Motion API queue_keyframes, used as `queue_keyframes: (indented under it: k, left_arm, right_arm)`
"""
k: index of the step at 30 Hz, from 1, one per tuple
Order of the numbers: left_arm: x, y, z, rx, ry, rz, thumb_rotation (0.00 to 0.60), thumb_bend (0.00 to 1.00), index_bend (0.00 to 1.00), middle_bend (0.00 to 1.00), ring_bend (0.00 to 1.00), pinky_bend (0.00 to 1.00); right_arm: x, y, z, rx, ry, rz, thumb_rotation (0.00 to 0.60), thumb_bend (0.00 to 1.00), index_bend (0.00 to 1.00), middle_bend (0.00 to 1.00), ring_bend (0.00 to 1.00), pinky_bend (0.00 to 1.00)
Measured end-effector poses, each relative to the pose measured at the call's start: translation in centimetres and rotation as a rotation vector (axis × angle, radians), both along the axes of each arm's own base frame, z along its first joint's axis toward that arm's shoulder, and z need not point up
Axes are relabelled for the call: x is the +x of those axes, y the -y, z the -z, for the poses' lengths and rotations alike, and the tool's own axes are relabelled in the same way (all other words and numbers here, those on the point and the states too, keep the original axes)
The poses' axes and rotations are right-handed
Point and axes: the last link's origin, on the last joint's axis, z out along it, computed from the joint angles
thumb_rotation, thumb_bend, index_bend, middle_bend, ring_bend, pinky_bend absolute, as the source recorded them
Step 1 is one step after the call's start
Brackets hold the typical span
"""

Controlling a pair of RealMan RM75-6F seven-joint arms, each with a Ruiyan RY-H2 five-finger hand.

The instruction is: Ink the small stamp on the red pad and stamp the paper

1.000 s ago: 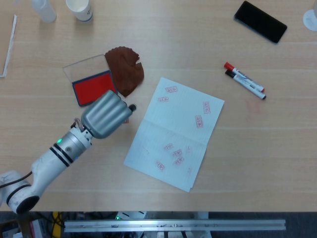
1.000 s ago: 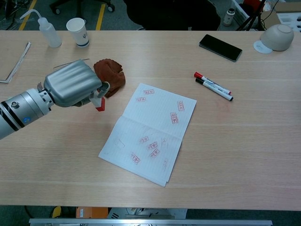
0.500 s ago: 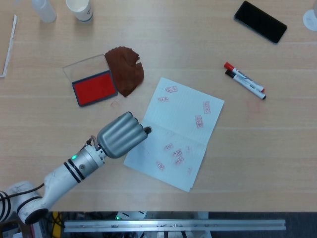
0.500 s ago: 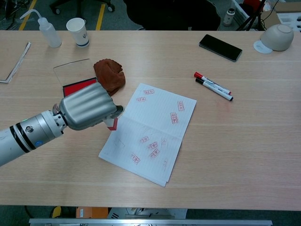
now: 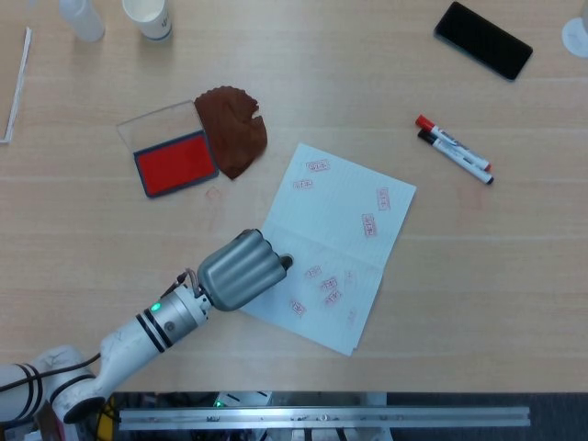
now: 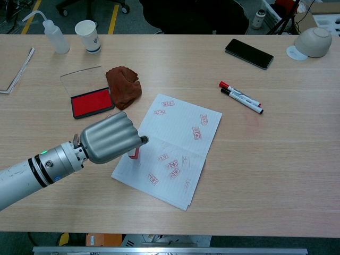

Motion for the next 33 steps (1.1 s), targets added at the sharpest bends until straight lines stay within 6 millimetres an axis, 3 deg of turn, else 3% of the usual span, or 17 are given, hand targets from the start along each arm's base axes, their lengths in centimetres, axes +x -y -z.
queue_keyframes:
  k: [23,33]
  left_arm:
    - [-1.1,0.2,3.2,-0.004,-0.041,-0.020,0.600,0.31,0.54,1.00,1.00,1.00]
    - [-1.3,0.4,3.7,-0.017,-0.042,-0.024,0.600,0.31,0.54,1.00,1.00,1.00]
  right_arm:
    - [-0.2,-0.1,0.0,0.001,-0.001,0.006,0.600,0.19,0.25,0.31,0.19,0.24]
    - [-0.3,-0.1,-0.1,-0.003,-0.003,0.010,0.600,0.19,0.25,0.31,0.19,0.24]
